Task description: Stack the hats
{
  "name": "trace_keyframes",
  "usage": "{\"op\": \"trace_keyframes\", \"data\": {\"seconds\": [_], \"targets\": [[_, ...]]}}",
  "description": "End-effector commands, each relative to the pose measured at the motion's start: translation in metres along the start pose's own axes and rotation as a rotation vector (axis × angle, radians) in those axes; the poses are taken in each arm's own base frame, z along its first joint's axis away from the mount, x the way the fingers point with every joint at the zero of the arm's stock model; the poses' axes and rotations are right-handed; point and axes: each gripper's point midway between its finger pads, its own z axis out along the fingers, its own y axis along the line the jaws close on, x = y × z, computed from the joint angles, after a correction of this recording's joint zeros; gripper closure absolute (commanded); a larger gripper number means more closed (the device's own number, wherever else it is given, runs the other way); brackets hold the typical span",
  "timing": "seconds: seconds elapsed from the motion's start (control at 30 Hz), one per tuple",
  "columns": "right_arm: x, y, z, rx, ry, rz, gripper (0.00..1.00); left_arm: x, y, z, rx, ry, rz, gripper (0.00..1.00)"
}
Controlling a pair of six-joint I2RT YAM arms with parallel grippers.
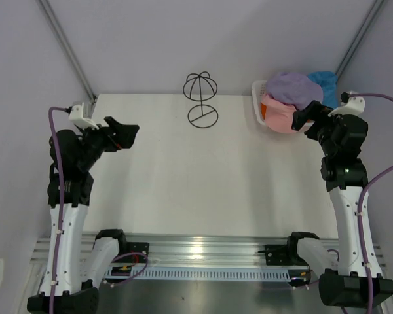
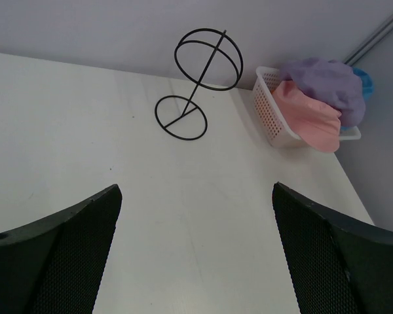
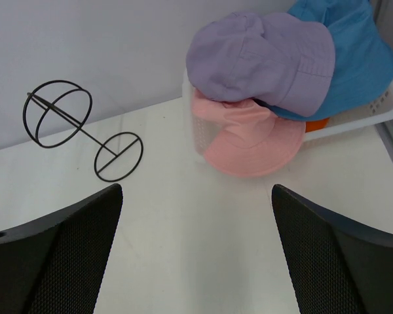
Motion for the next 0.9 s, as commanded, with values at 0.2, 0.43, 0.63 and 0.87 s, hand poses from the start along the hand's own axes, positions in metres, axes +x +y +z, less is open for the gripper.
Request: {"op": "trace_keyframes", "data": {"seconds": [0.2, 0.43, 0.63, 0.87], "targets": [[-0.018, -0.025, 0.03, 0.148, -0.04, 0.002, 0.0, 0.004, 0.004, 0.007, 0.024, 0.006, 0.04, 0.01], [-0.018, -0.02, 0.073, 0.134, 0.036, 0.039, 0.0, -0.004, 0.016, 0.031, -0.032, 0.006, -0.088, 0.0], [0.001, -0.009, 0.088, 0.043, 0.068, 0.072, 0.0, -0.038, -0.01, 0.117, -0.082, 0.06, -0.215, 0.0], [0.018, -0.018, 0.087, 0.054, 0.076, 0.078, 0.0, -0.002, -0.011, 0.247, -0.206, 0.274, -0.2, 0.01]]}}
